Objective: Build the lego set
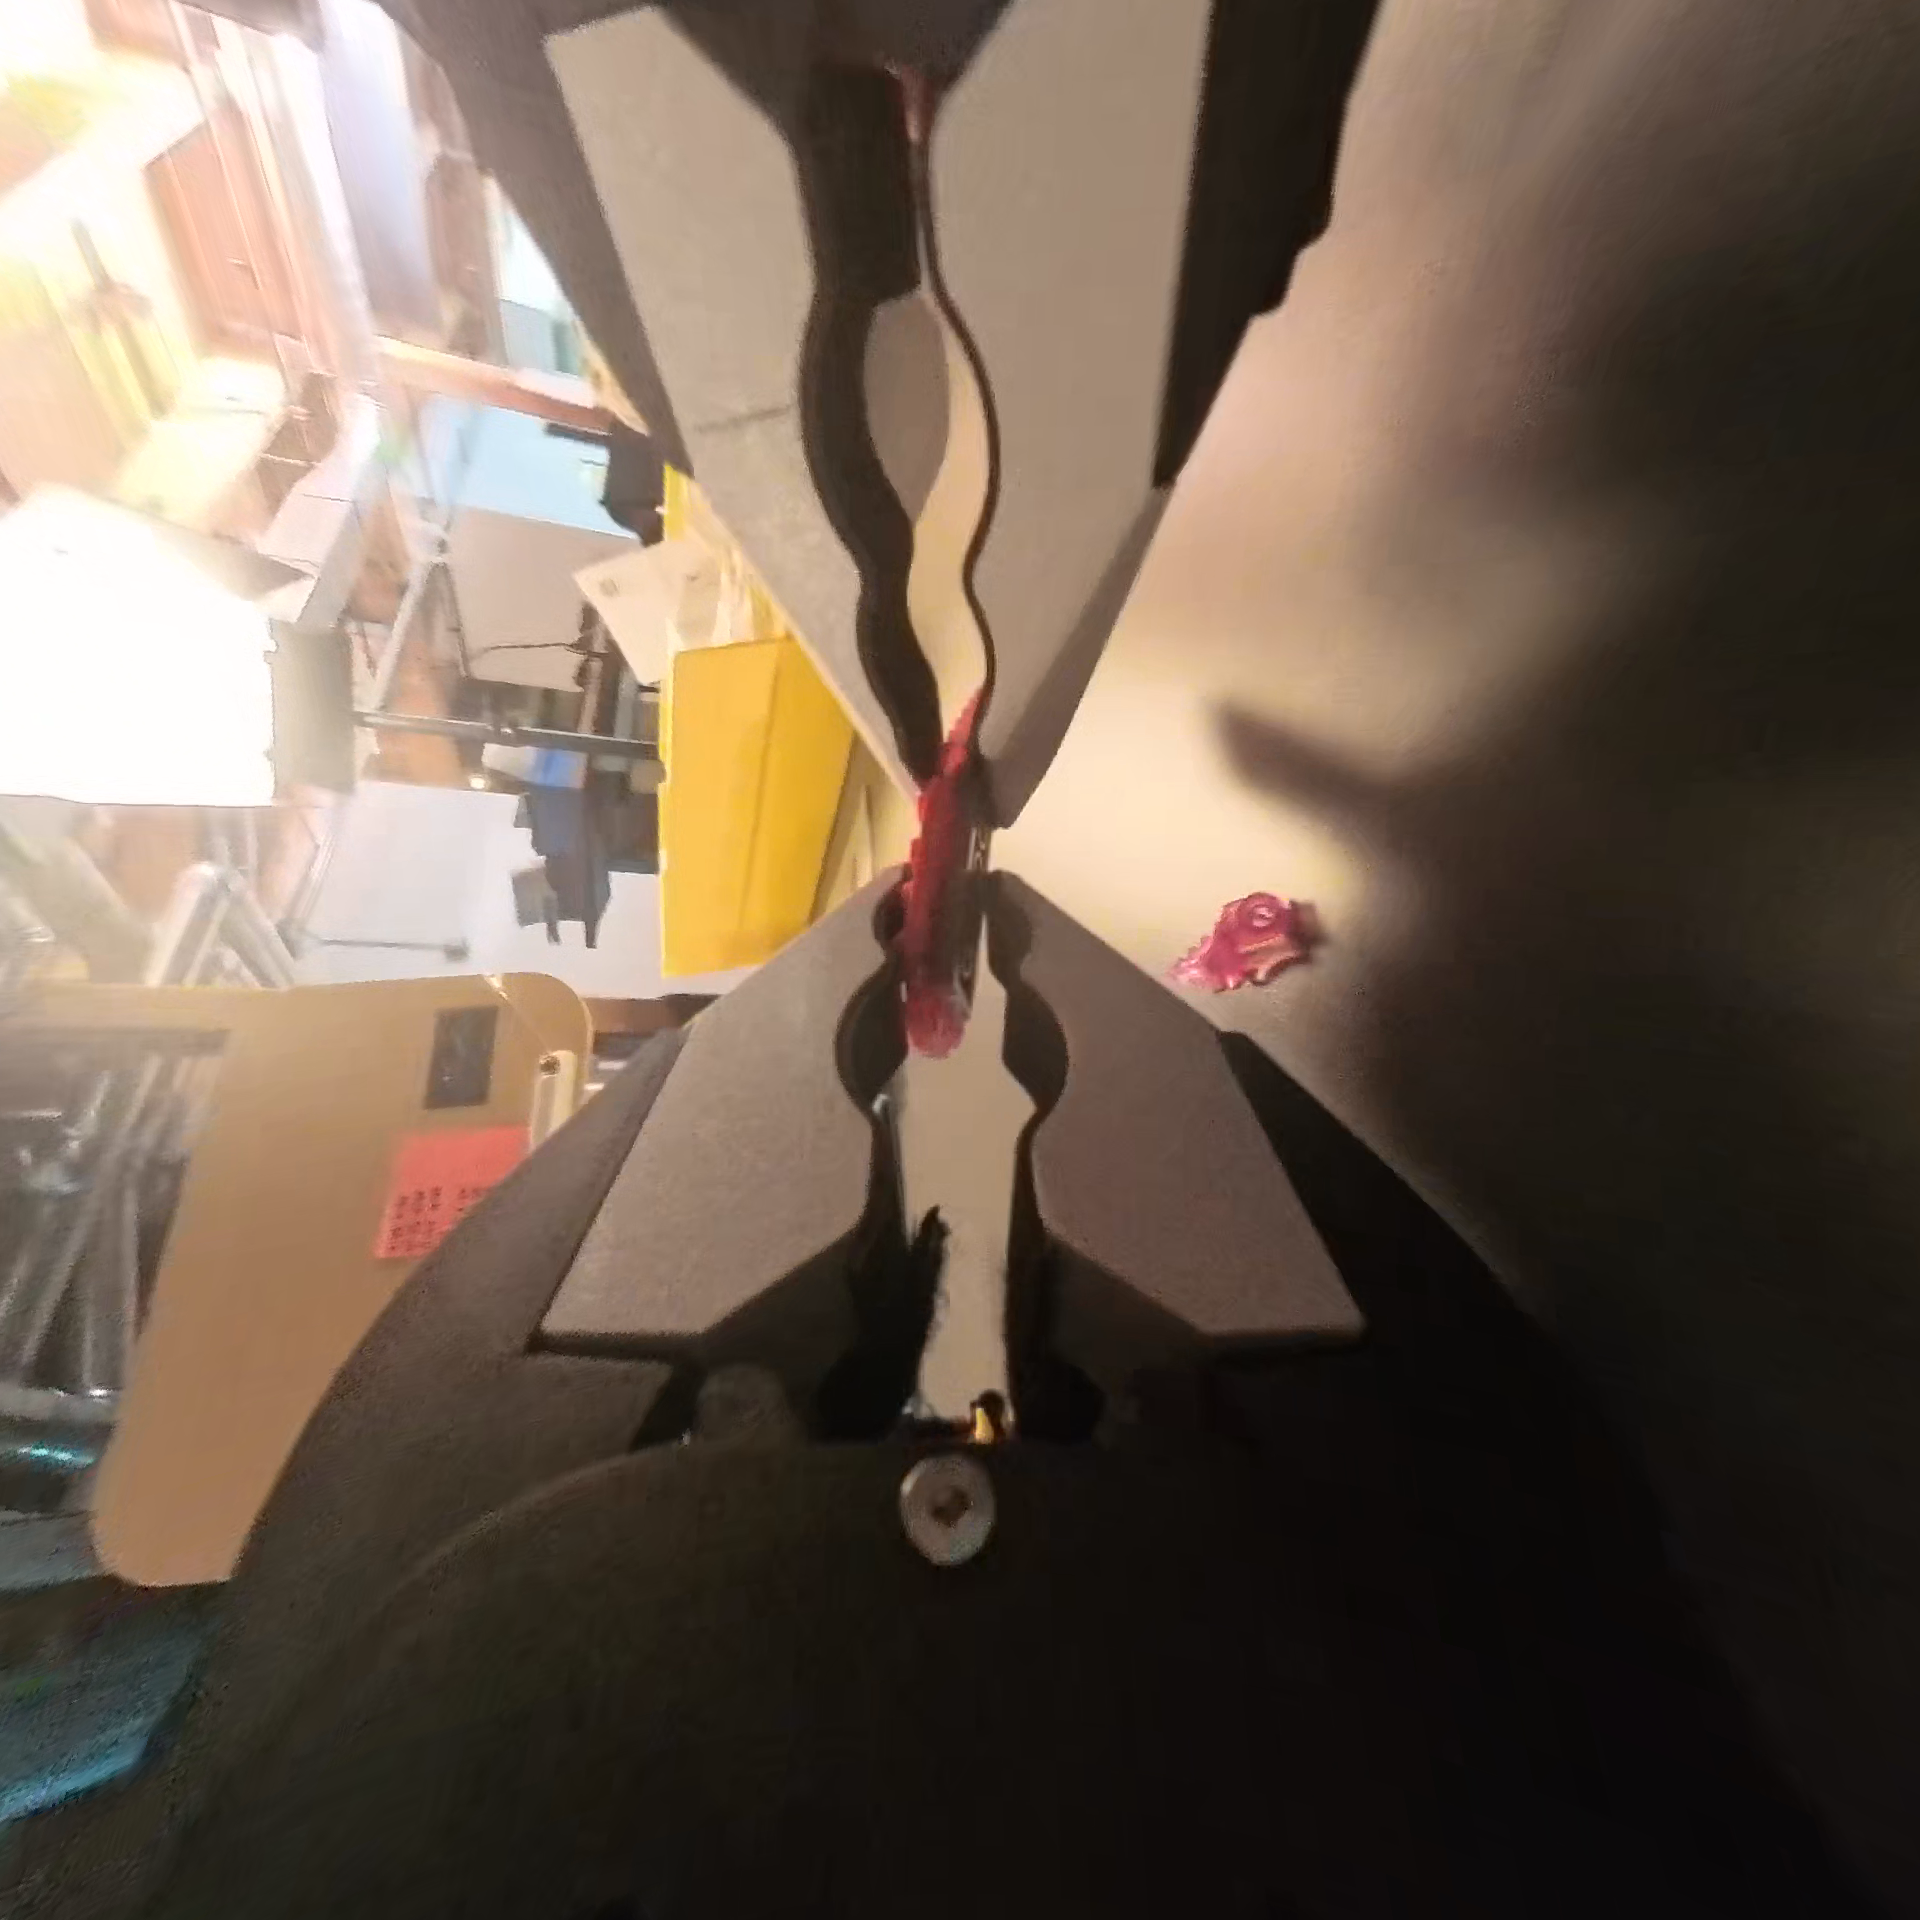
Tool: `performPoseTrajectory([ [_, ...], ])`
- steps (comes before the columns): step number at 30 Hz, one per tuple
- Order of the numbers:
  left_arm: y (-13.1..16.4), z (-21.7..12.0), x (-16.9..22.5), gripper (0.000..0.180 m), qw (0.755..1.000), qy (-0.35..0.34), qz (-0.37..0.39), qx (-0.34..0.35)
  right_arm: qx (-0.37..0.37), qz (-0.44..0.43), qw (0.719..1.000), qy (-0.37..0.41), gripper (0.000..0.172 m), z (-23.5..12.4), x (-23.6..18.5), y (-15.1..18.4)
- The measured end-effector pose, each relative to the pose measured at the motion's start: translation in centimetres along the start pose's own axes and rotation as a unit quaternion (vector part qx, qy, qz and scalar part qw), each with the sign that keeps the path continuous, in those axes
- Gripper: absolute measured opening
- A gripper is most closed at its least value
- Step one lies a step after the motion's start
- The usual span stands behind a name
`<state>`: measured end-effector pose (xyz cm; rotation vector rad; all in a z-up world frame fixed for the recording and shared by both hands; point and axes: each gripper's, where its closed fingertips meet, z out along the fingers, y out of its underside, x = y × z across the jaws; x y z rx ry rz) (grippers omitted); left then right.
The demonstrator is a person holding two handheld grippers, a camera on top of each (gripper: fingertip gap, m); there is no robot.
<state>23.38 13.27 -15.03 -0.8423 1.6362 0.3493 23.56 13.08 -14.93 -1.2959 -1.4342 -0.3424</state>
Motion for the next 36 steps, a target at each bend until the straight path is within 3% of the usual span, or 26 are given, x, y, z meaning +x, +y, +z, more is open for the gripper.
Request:
performPoseTrajectory([
  [4, 0.0, 0.0, -0.8, 0.008, 1.000, -0.016, -0.007, -0.018, -0.001, -0.022, 0.999, 0.030, 0.006, -0.1, 0.9, -0.2],
  [14, -0.1, 0.0, -1.1, 0.006, 0.999, -0.026, -0.013, -0.016, 0.018, -0.023, 0.999, 0.019, 0.010, -0.1, 1.1, -0.5],
  [21, 0.0, -0.2, -1.3, 0.006, 0.999, -0.029, -0.009, -0.013, 0.025, -0.030, 0.999, 0.018, 0.040, -0.5, 0.9, -0.4],
  [26, -0.6, -0.4, -0.4, 0.006, 0.994, -0.035, 0.099, 0.016, 0.054, 0.002, 0.997, -0.062, 0.057, -1.8, 1.2, 0.5],
  [31, -2.4, -0.9, 0.1, 0.006, 0.985, -0.047, 0.154, 0.057, 0.048, 0.026, 0.966, -0.251, 0.043, -3.5, -0.9, 1.3],
  [36, -2.7, -1.0, 0.0, 0.006, 0.984, -0.050, 0.158, 0.063, 0.029, 0.007, 0.959, -0.283, 0.019, -3.3, -0.8, 1.5],
])
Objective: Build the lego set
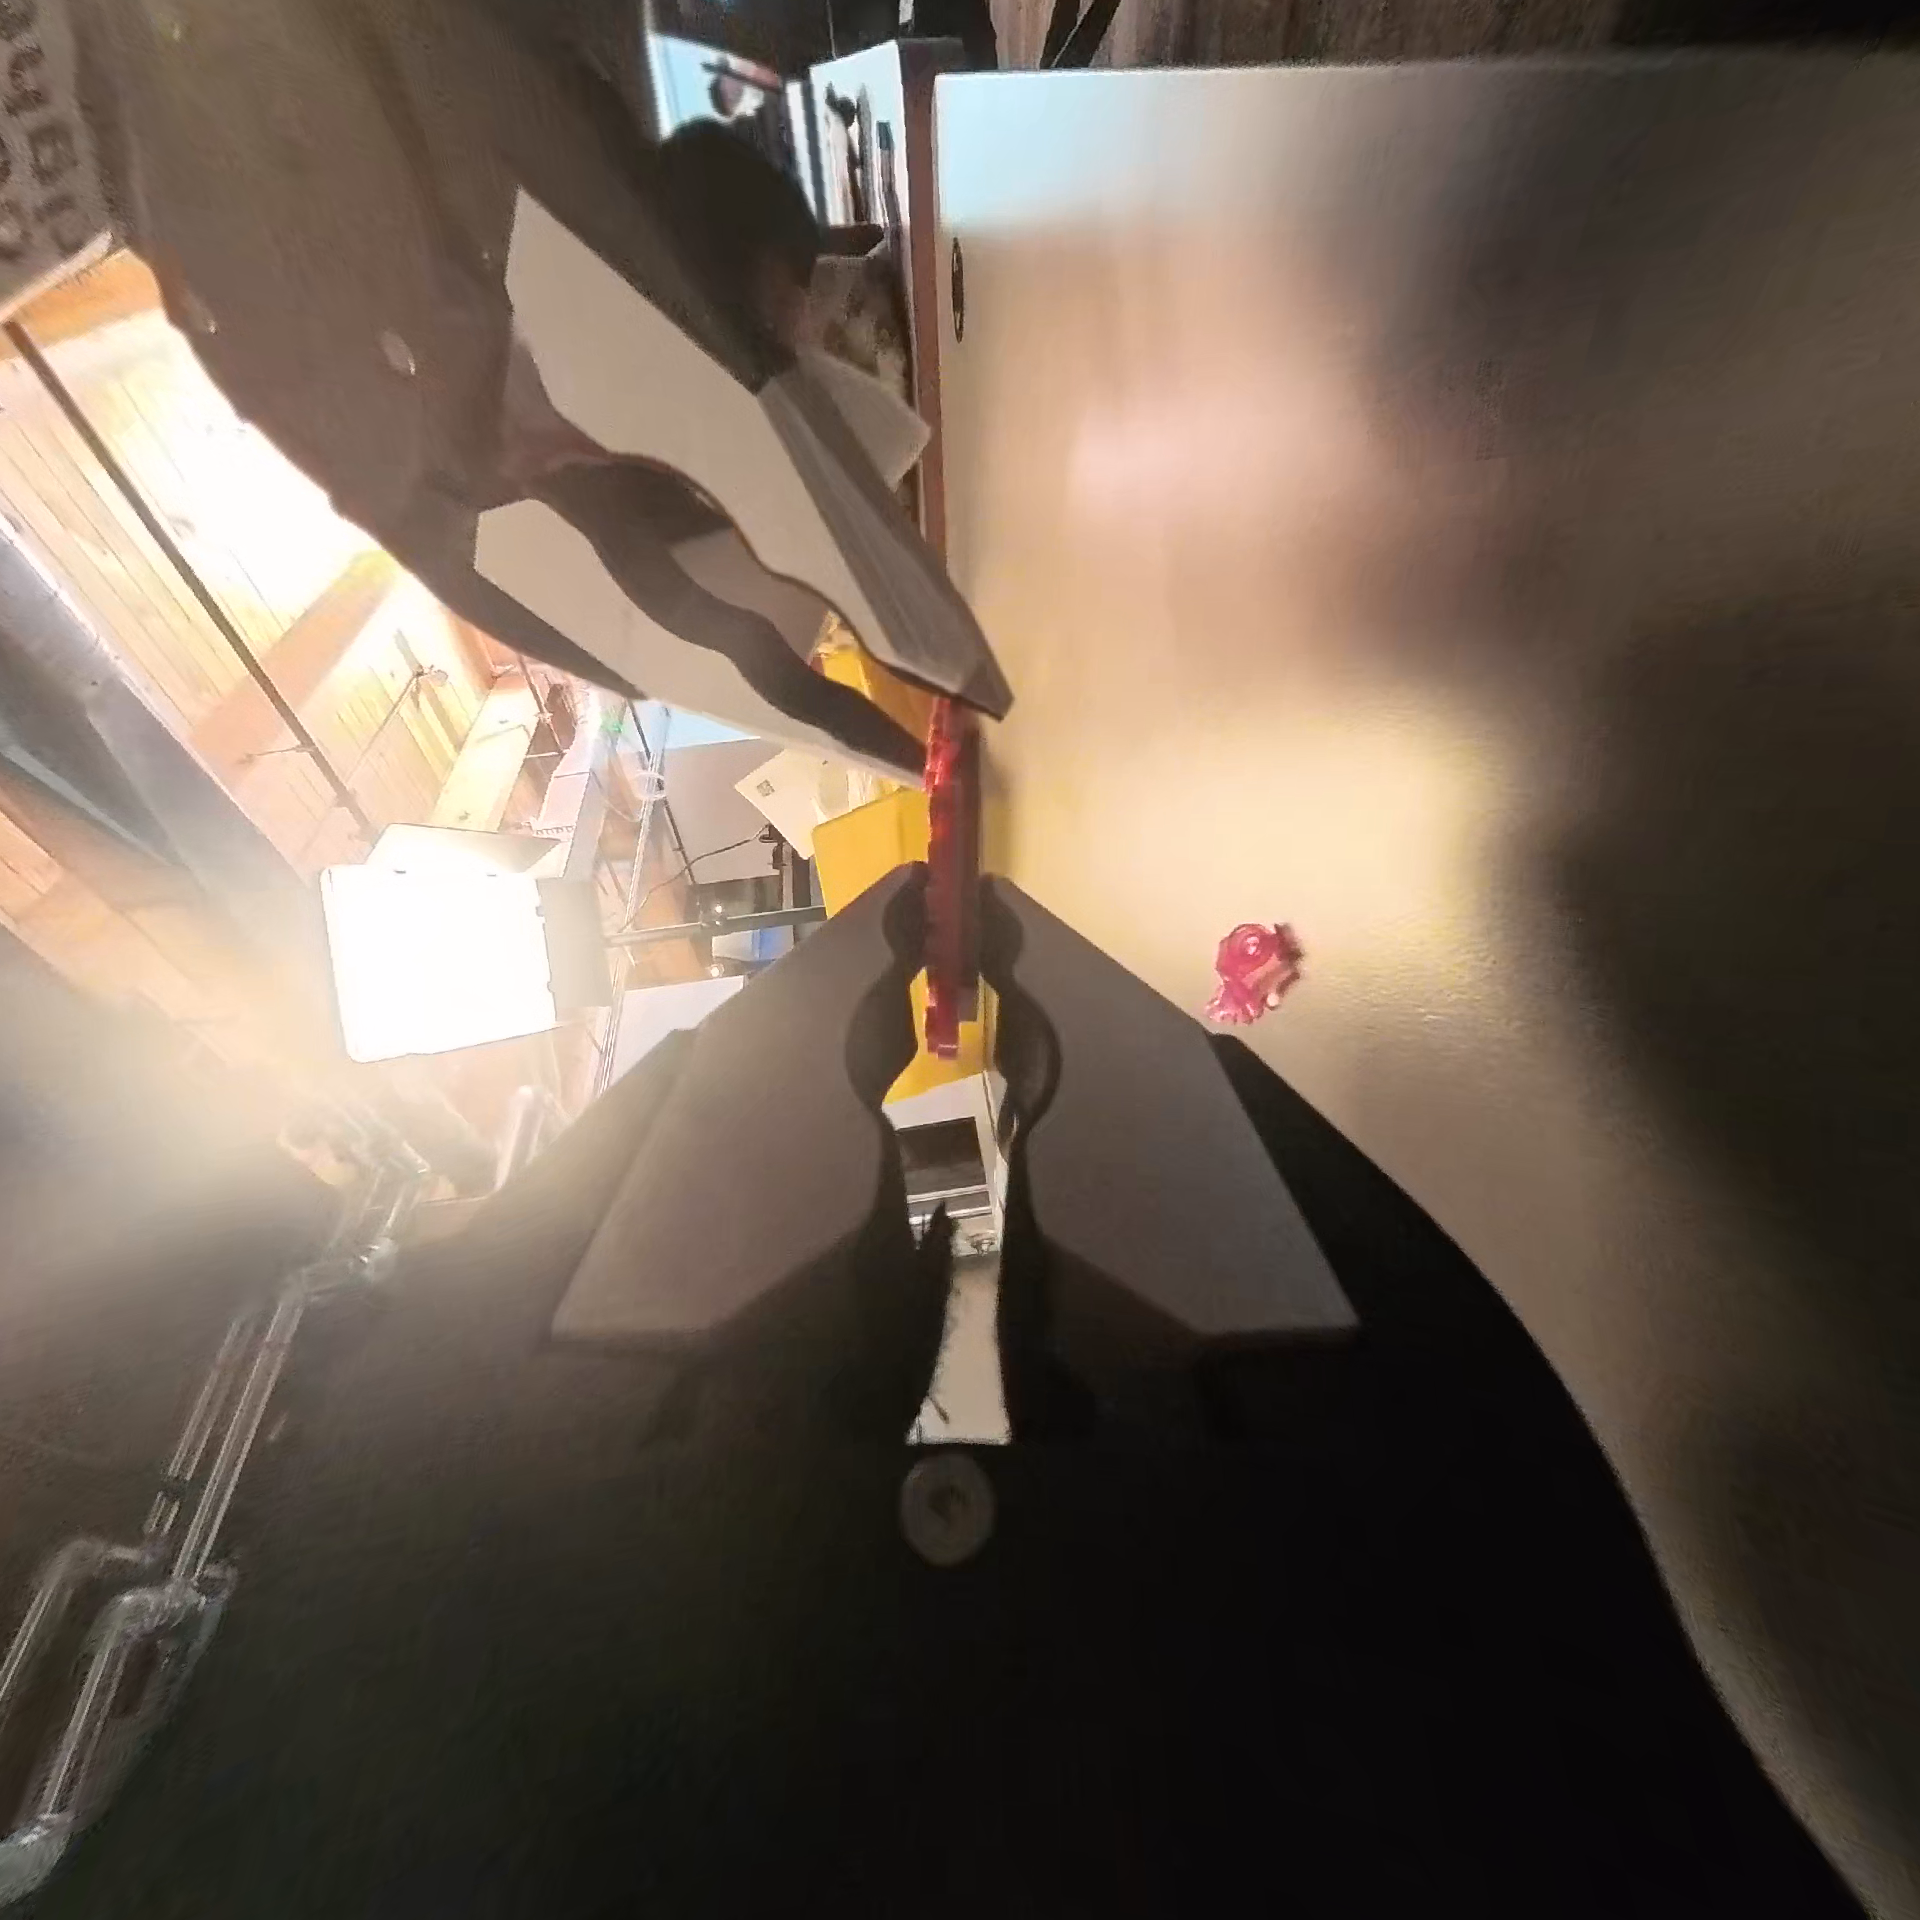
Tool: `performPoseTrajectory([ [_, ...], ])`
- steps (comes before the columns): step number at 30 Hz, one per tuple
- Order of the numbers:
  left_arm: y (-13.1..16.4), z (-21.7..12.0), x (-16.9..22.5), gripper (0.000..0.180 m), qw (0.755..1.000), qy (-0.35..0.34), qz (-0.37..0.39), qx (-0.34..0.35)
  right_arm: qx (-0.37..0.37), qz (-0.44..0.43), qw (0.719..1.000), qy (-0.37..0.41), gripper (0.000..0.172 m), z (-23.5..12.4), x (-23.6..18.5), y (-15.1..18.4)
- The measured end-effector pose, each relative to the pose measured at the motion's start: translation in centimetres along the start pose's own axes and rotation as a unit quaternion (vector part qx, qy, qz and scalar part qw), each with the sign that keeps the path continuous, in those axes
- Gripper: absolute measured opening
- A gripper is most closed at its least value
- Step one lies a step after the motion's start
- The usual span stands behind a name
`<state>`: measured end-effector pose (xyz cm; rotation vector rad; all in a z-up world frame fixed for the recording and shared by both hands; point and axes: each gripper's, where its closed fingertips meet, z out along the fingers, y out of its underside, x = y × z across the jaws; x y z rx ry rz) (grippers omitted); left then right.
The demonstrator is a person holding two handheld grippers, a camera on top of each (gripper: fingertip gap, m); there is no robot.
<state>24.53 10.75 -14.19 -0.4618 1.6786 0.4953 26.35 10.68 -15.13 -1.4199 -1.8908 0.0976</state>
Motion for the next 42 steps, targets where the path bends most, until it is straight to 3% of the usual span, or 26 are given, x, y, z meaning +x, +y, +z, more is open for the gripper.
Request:
performPoseTrajectory([
  [7, 0.6, 0.1, -1.0, 0.006, 0.999, -0.015, -0.034, -0.026, -0.019, 0.041, 0.998, -0.034, 0.013, 0.0, -0.3, -0.1],
  [14, 1.3, 0.4, -0.4, 0.006, 0.998, 0.000, -0.025, -0.049, -0.061, 0.061, 0.996, -0.011, 0.013, 0.4, 0.4, 0.4],
  [22, 1.2, 0.6, 2.0, 0.006, 0.996, 0.068, -0.023, -0.048, -0.125, 0.137, 0.980, -0.067, 0.014, 2.4, -0.9, 2.6],
  [39, 1.7, 0.7, 3.4, 0.007, 0.992, 0.109, -0.030, -0.061, -0.083, 0.183, 0.975, -0.092, 0.013, 2.2, -1.2, 2.4],
  [42, 1.9, 0.7, 3.6, 0.007, 0.991, 0.112, -0.024, -0.068, -0.108, 0.177, 0.975, -0.079, 0.013, 2.3, -1.2, 3.1],
])
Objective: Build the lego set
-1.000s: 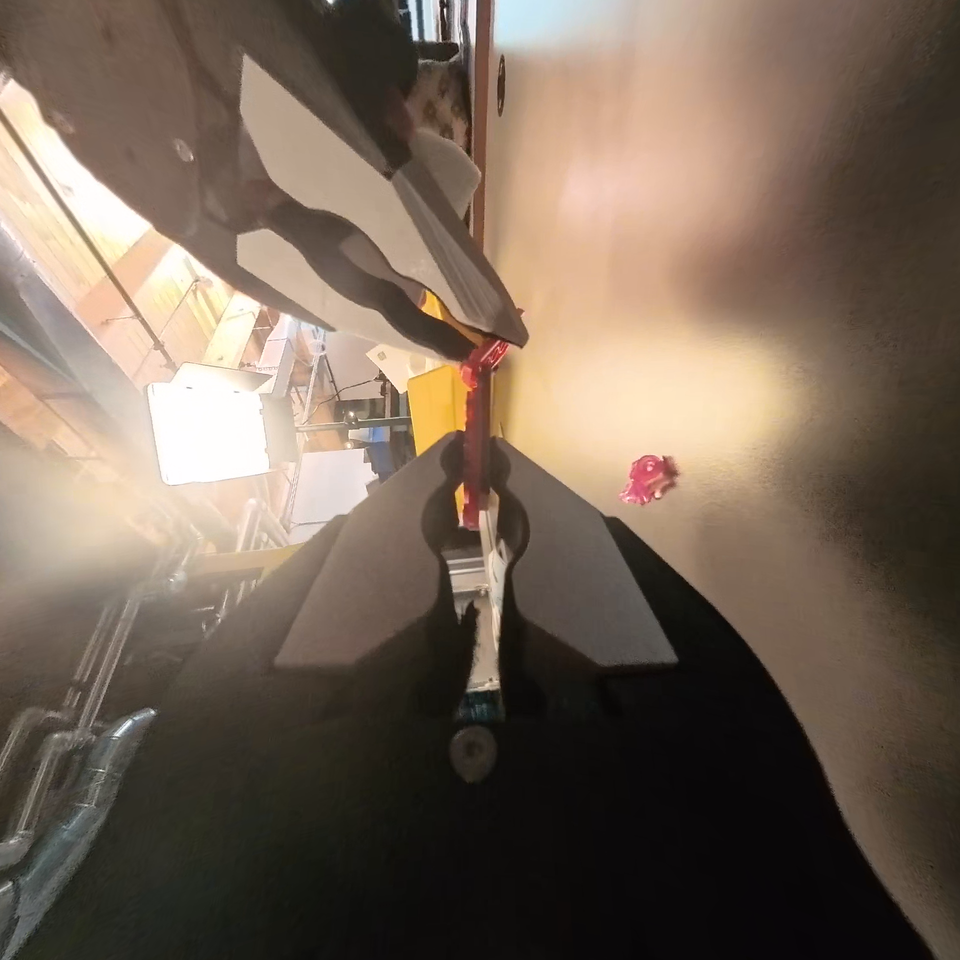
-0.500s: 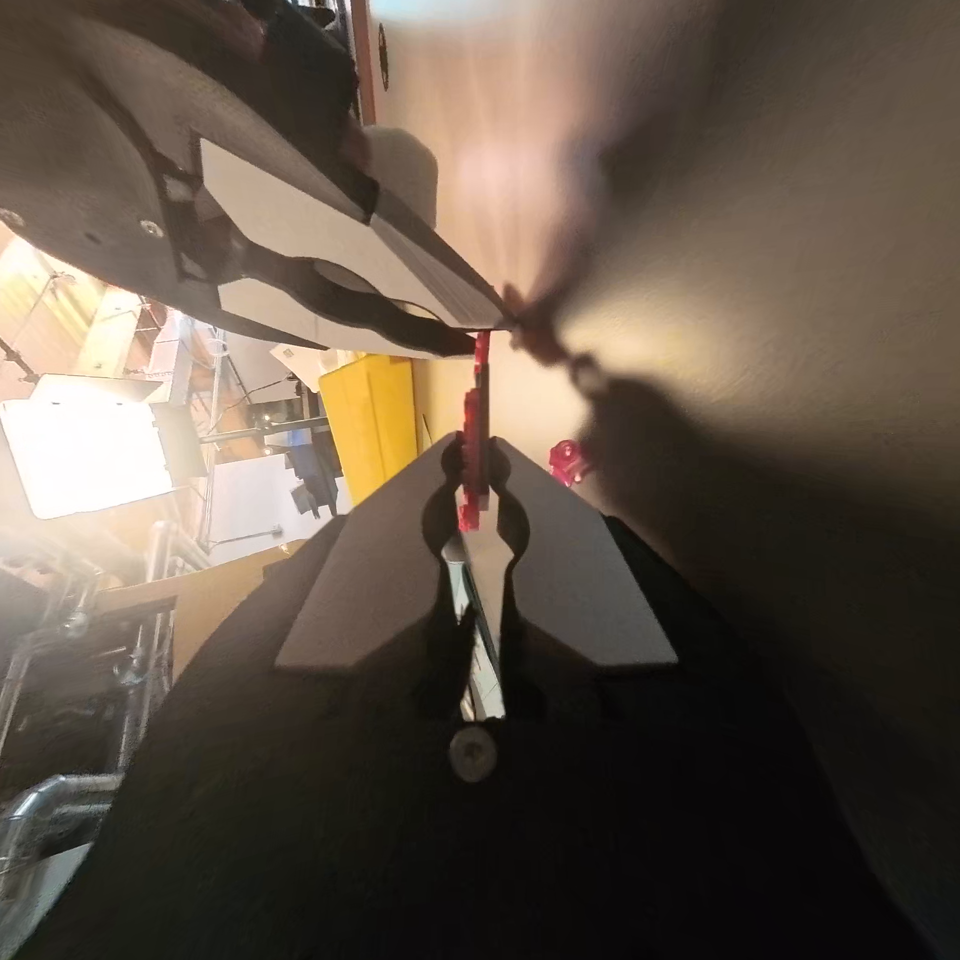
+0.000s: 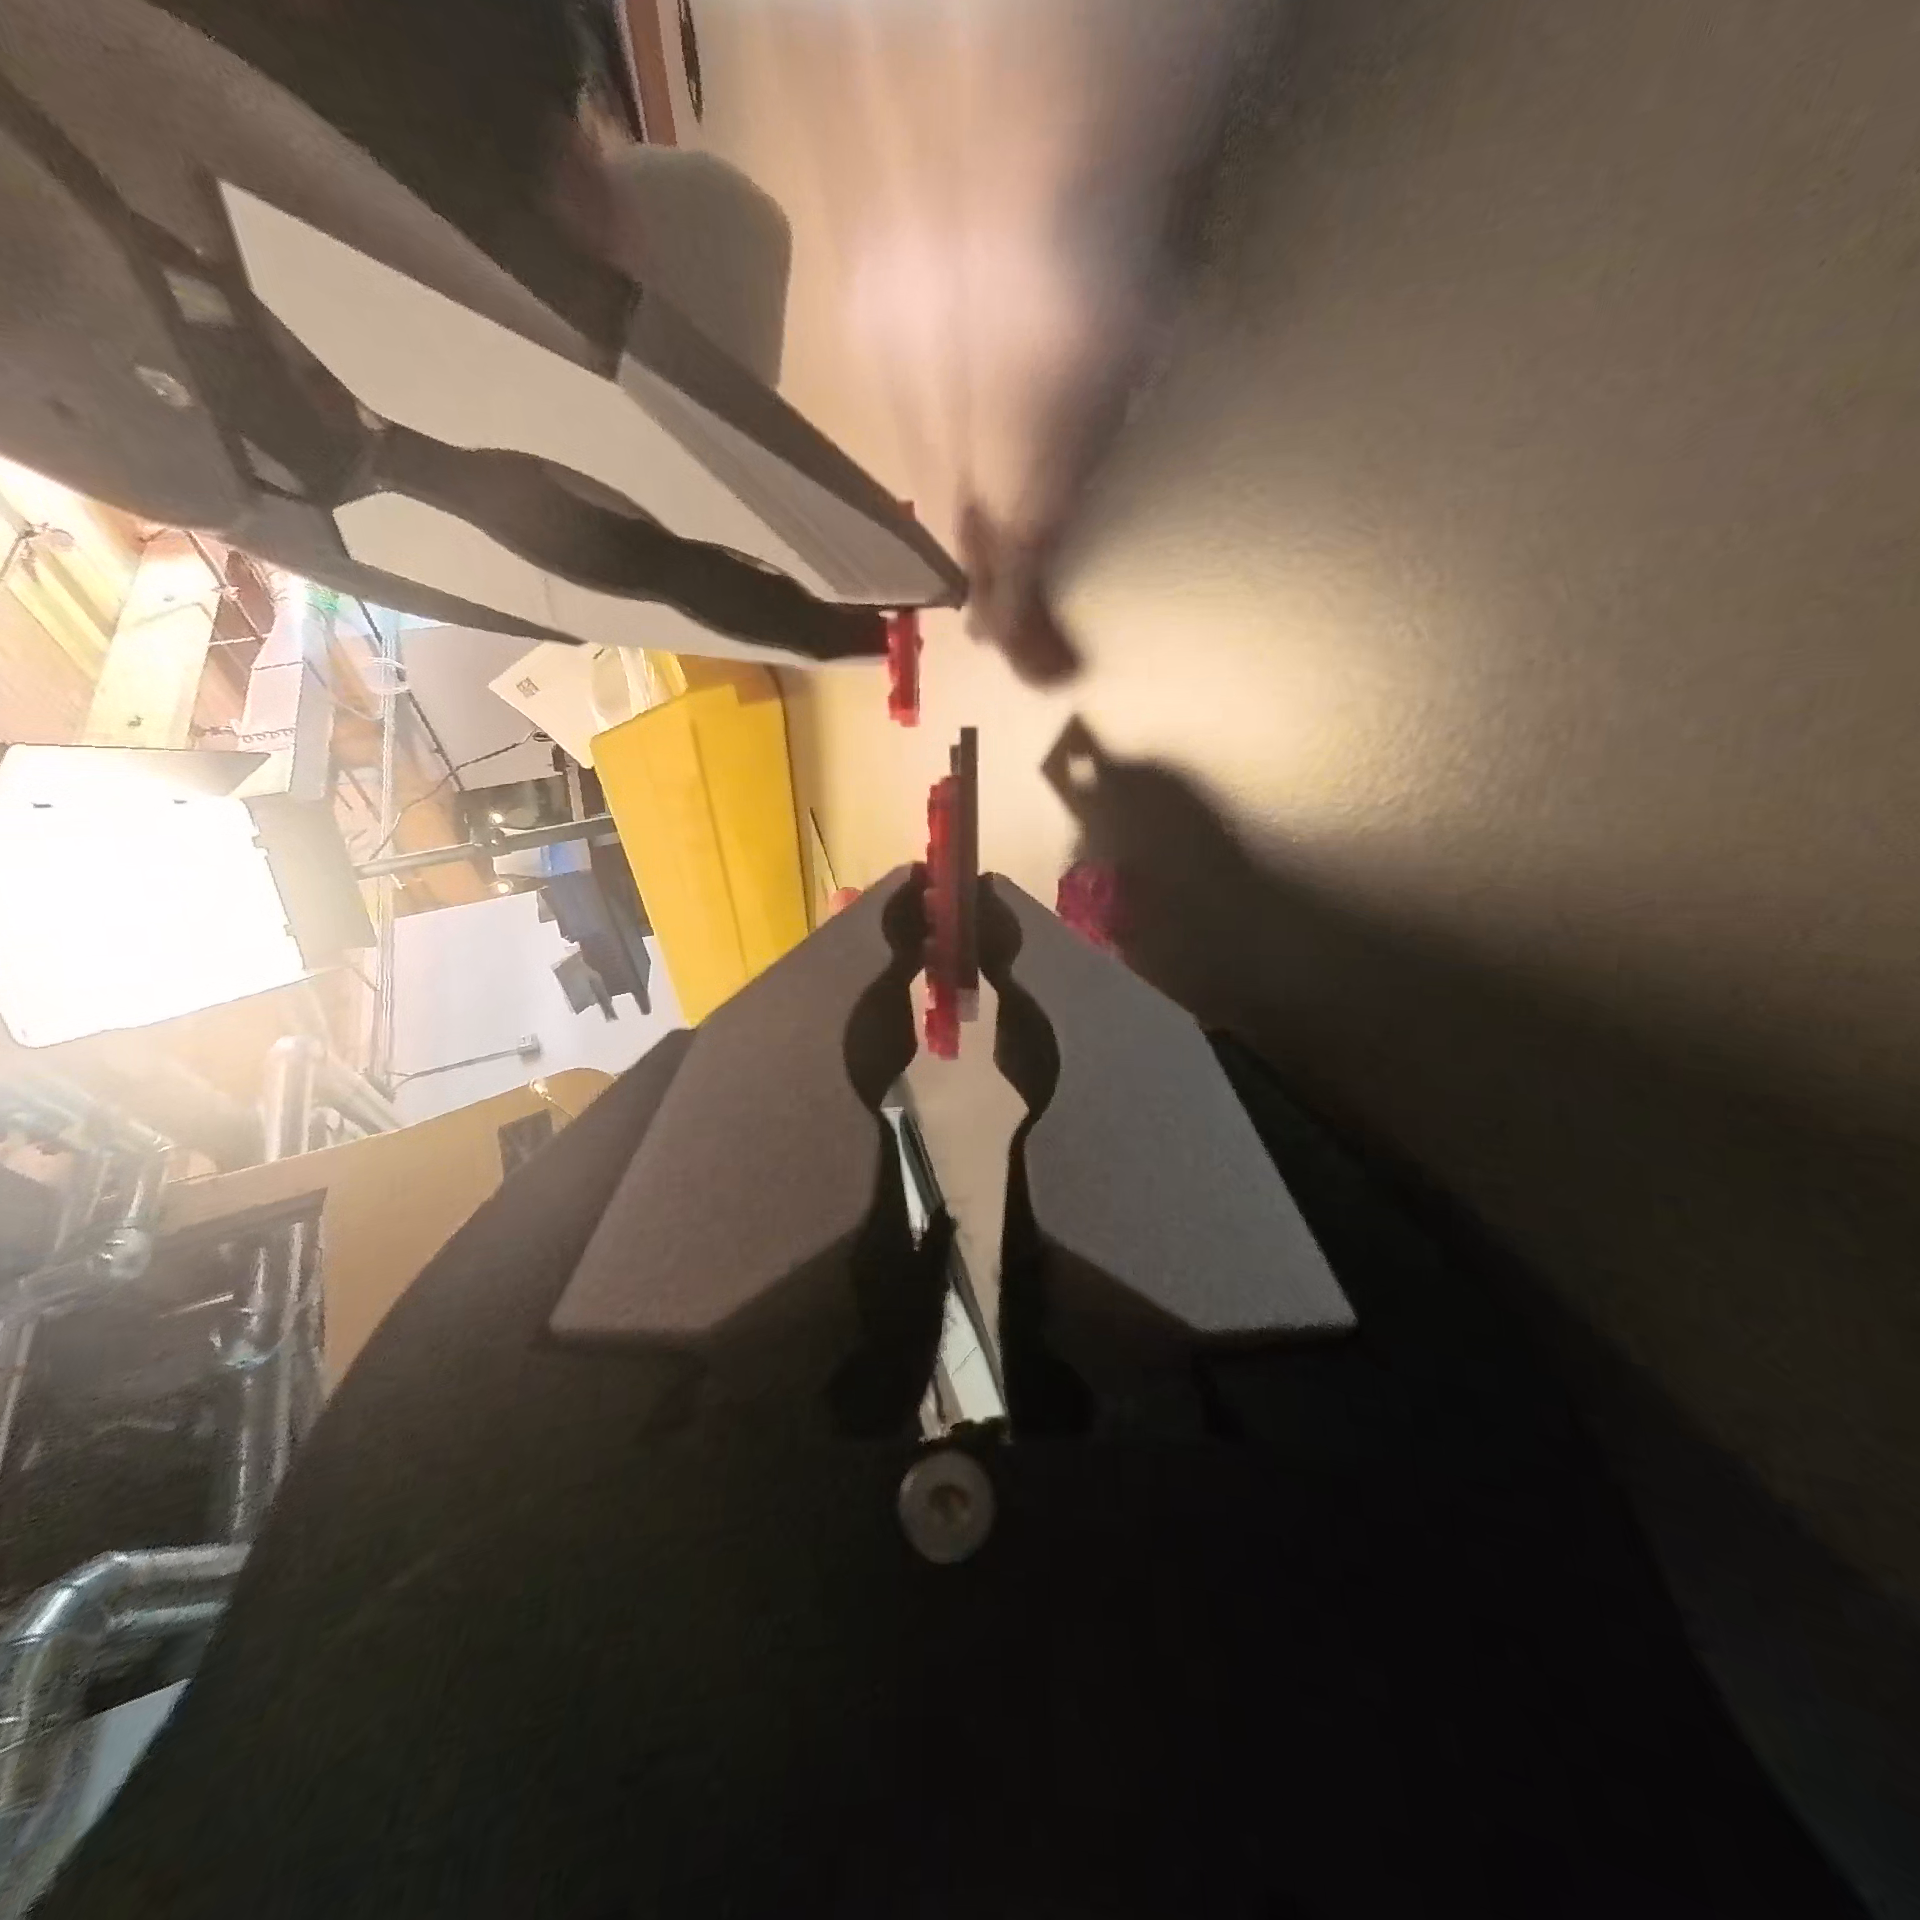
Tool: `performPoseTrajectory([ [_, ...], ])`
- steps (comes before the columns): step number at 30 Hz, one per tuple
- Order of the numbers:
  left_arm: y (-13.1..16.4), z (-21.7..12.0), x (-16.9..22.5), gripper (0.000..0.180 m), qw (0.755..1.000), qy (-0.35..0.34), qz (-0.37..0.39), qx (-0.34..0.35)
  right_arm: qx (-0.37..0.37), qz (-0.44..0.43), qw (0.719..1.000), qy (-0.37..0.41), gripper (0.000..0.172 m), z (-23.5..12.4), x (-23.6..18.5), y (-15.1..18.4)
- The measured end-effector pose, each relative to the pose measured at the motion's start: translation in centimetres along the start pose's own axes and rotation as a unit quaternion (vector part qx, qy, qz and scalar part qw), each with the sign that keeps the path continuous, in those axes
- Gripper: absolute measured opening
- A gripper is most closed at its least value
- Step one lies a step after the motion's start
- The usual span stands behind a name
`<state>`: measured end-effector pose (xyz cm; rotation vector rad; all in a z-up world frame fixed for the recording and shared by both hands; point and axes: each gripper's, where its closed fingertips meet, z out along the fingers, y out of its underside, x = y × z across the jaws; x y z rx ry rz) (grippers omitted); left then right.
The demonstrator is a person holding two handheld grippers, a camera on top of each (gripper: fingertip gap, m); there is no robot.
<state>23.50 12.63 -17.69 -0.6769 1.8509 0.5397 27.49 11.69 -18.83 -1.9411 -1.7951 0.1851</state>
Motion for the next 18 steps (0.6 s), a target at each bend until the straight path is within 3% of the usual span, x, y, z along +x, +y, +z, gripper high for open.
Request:
performPoseTrajectory([
  [6, -0.16, -0.02, 0.11, 0.007, 1.000, 0.002, 0.004, 0.000, -0.026, 0.009, 1.000, -0.008, 0.019, 0.13, 0.17, 0.22],
  [13, -0.21, -0.08, 0.16, 0.007, 1.000, 0.003, 0.003, 0.007, 0.081, 0.068, 0.990, -0.092, 0.028, 0.30, -0.55, -0.14],
  [18, -0.17, -0.14, 0.25, 0.007, 1.000, 0.004, 0.001, 0.011, 0.114, 0.081, 0.986, -0.088, 0.014, 0.32, -0.28, -0.21],
])
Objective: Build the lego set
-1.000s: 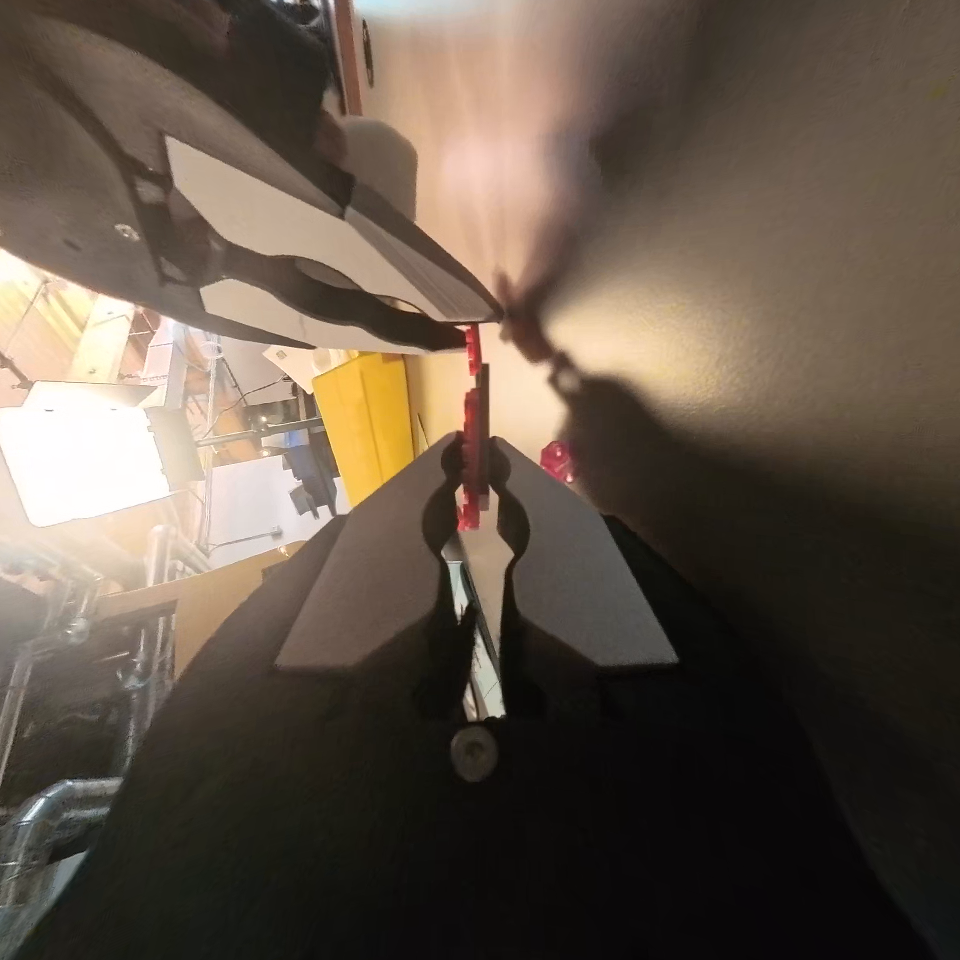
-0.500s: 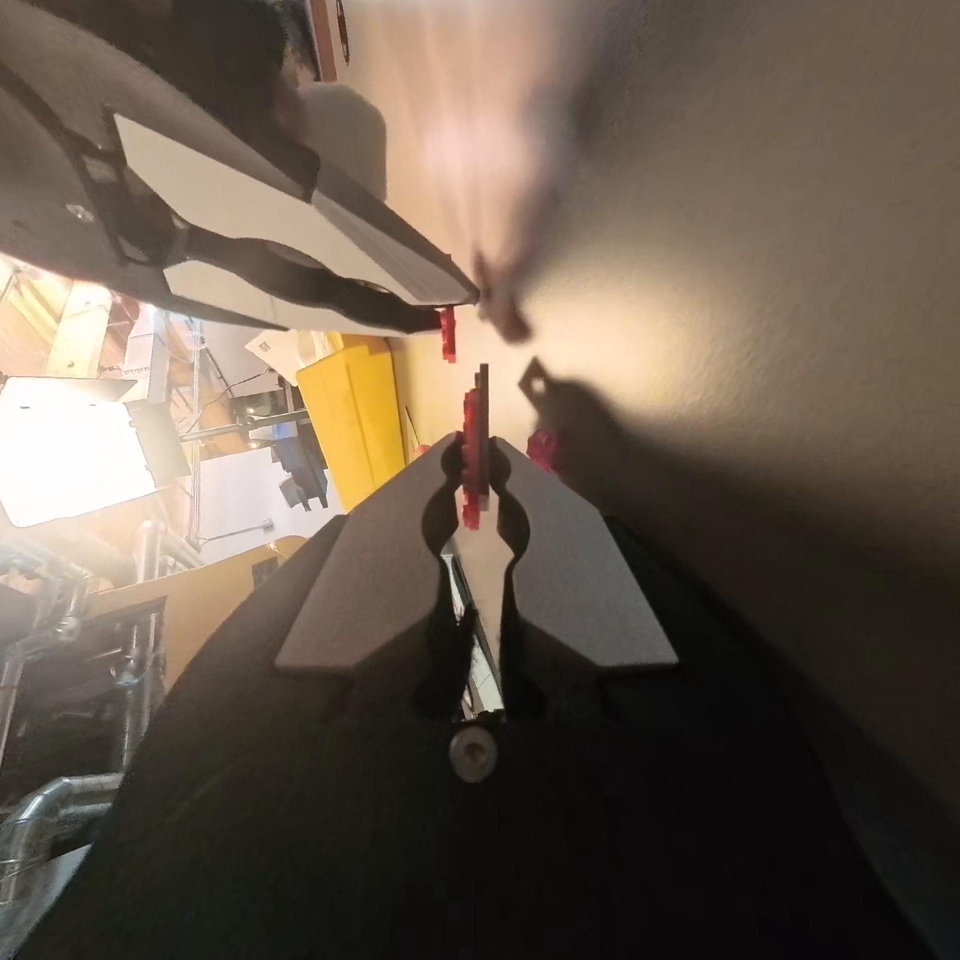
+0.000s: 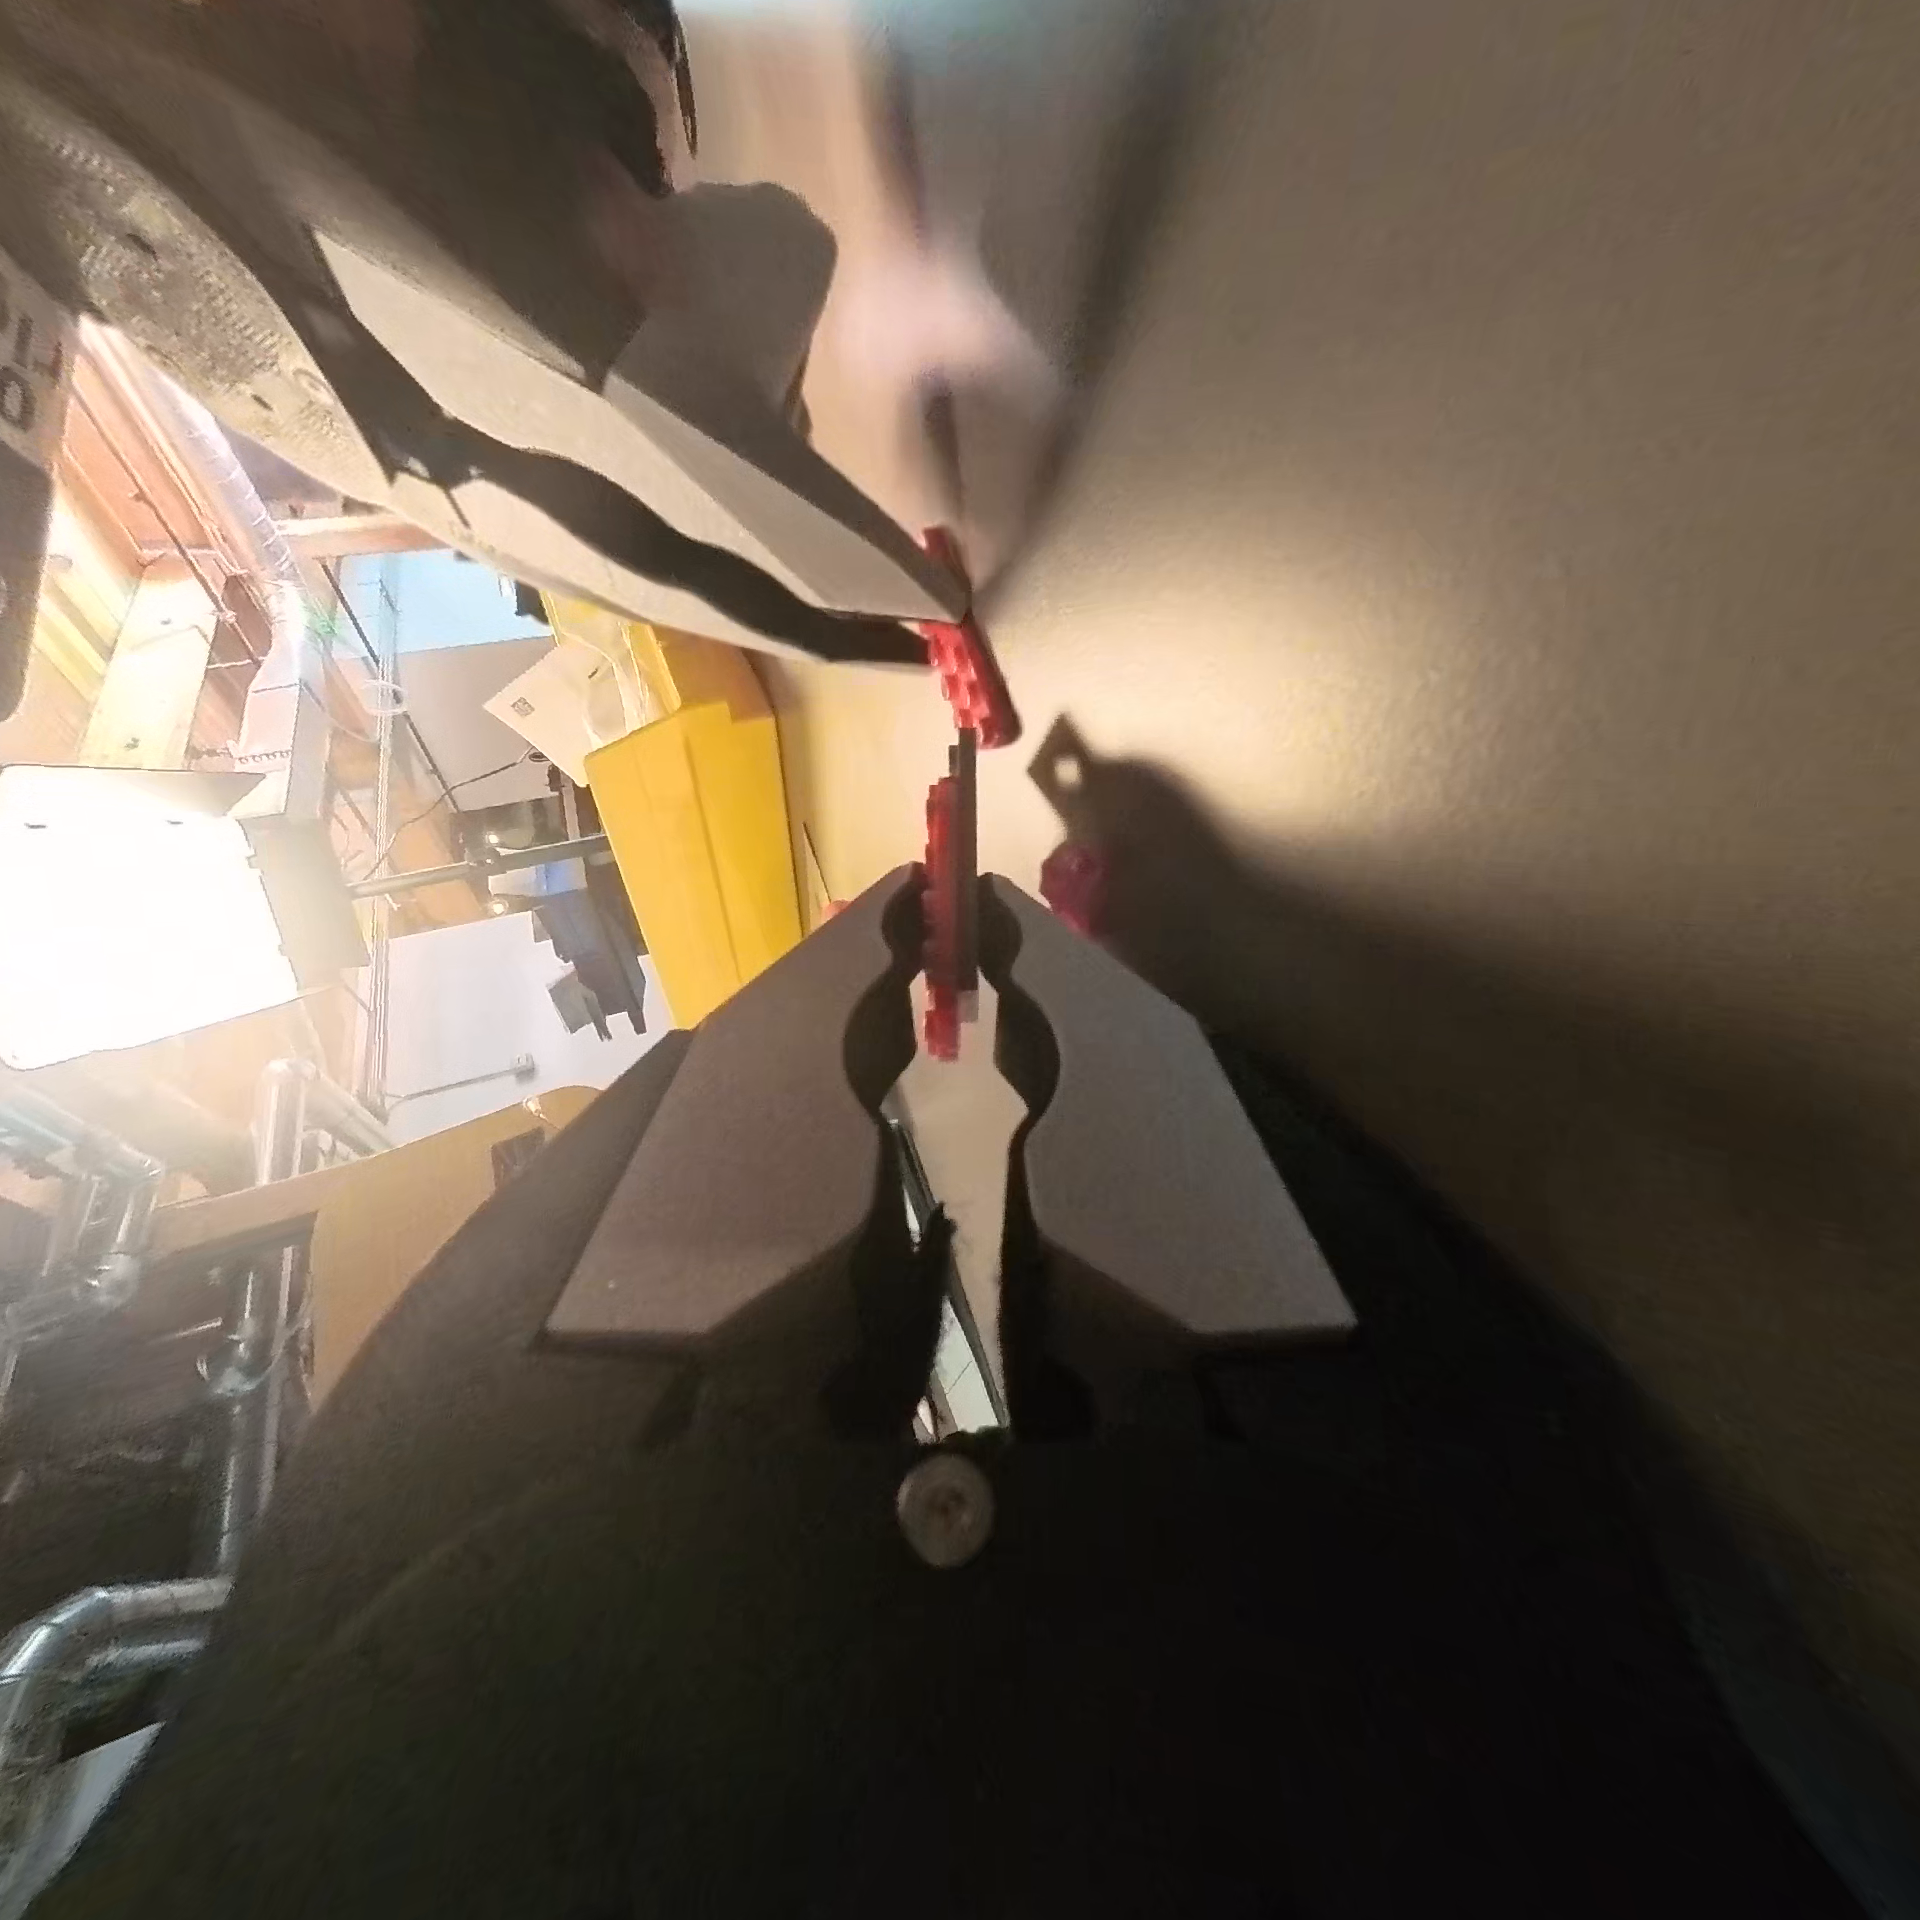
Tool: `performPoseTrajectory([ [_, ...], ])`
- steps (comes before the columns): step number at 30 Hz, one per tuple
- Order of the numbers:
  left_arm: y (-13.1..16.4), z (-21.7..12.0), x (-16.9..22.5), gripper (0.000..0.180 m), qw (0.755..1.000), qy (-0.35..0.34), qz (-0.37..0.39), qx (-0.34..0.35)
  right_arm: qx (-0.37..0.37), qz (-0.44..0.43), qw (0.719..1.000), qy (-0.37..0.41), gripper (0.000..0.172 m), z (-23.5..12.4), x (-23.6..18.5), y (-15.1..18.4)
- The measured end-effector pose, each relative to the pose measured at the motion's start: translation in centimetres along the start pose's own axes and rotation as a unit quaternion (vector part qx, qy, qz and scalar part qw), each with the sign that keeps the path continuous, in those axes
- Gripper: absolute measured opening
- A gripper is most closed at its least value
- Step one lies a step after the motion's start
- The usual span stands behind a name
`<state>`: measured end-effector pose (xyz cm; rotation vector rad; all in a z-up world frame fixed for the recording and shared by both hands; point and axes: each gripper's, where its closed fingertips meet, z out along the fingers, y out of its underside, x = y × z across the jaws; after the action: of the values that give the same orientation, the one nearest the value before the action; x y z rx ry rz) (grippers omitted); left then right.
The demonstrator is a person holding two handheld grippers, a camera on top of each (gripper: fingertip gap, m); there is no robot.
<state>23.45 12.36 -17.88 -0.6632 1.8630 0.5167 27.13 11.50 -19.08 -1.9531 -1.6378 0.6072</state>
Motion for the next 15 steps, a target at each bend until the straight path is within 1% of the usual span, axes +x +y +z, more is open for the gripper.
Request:
performPoseTrajectory([
  [2, 0.1, 0.0, 0.1, 0.007, 1.000, 0.002, -0.003, 0.001, 0.006, 0.003, 1.000, 0.009, 0.013, -0.1, 0.3, 0.0],
  [3, 0.2, 0.0, 0.1, 0.007, 1.000, 0.004, -0.005, 0.000, 0.022, 0.007, 1.000, 0.016, 0.013, -0.1, 0.5, -0.3],
  [5, 0.4, 0.0, 0.2, 0.007, 1.000, 0.006, -0.008, -0.001, 0.068, 0.030, 0.997, 0.006, 0.013, -0.5, 0.4, -1.2],
  [7, 0.4, 0.0, 0.2, 0.007, 1.000, 0.005, -0.011, 0.000, 0.094, 0.041, 0.995, -0.004, 0.013, -0.6, 0.1, -1.6],
  [15, 0.4, 0.1, 0.2, 0.007, 1.000, 0.006, -0.017, 0.002, 0.089, 0.024, 0.996, -0.003, 0.013, 0.1, -0.5, -1.3],
])
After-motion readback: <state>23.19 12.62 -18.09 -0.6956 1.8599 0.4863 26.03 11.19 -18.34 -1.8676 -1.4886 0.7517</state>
